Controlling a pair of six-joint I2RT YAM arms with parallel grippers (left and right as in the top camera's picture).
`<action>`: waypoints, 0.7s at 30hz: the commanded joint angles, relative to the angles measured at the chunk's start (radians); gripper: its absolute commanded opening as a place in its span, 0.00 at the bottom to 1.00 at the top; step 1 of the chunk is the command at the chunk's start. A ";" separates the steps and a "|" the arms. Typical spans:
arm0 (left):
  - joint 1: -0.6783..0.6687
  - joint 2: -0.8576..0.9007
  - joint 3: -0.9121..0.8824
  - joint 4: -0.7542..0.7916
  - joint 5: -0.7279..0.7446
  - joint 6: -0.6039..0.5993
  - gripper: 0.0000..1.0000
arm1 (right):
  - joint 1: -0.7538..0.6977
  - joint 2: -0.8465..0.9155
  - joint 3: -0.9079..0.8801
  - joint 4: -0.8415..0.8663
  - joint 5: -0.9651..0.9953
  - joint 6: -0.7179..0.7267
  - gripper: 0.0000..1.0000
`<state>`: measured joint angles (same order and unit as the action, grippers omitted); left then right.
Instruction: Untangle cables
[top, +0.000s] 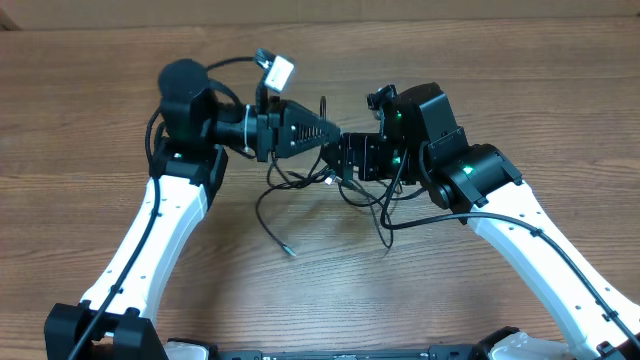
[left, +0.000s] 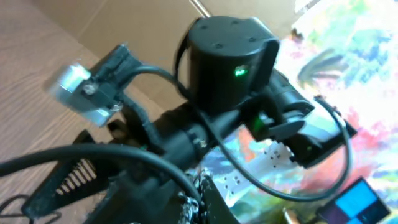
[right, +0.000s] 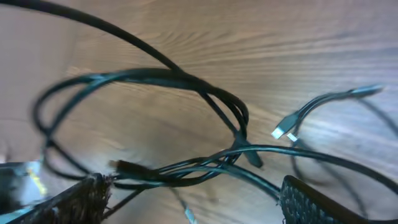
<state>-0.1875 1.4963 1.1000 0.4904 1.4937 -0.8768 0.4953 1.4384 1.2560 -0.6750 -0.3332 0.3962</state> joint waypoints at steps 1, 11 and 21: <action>0.011 -0.027 0.009 0.119 0.035 -0.248 0.04 | -0.008 0.002 0.019 0.003 0.049 -0.069 0.86; 0.003 -0.027 0.009 0.483 0.067 -0.742 0.04 | -0.008 0.034 0.019 0.129 0.048 -0.241 0.76; 0.065 -0.027 0.009 0.802 0.042 -1.148 0.04 | -0.008 0.142 0.019 0.286 -0.126 -0.270 0.05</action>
<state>-0.1513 1.4910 1.1000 1.2816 1.5448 -1.8568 0.4908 1.5585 1.2560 -0.4122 -0.3656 0.1455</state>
